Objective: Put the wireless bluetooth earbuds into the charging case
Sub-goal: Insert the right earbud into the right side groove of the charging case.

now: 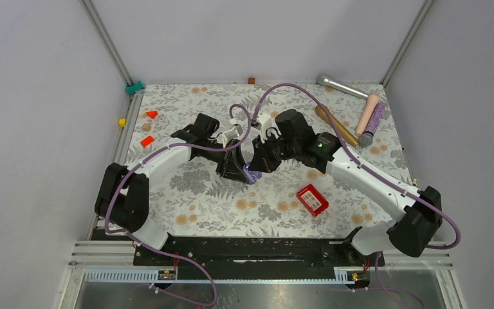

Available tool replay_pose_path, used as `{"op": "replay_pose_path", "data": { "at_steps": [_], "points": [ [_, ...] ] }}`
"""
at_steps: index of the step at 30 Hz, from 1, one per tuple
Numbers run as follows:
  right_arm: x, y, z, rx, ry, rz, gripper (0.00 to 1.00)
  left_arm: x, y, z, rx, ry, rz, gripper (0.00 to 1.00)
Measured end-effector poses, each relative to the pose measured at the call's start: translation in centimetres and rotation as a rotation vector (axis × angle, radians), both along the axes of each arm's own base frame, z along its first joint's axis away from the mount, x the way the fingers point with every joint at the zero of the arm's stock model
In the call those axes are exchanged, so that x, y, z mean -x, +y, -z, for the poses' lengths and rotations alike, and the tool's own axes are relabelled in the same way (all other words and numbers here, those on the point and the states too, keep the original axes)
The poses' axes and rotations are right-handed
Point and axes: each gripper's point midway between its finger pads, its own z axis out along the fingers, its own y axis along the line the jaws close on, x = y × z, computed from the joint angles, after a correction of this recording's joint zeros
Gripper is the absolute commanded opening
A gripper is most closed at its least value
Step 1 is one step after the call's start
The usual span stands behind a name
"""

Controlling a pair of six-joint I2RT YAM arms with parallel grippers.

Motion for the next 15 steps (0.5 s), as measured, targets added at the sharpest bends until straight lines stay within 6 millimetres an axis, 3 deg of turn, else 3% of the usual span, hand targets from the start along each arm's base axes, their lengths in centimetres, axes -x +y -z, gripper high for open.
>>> {"op": "replay_pose_path", "data": {
  "at_steps": [9,15],
  "points": [
    [0.02,0.23,0.57,0.013,0.006,-0.004,0.09,0.03,0.0,-0.05,0.003,0.0,0.001,0.0],
    [0.05,0.26,0.59,0.015,0.002,-0.008,0.25,0.03,0.0,-0.05,0.003,0.0,0.001,0.0]
  ]
}}
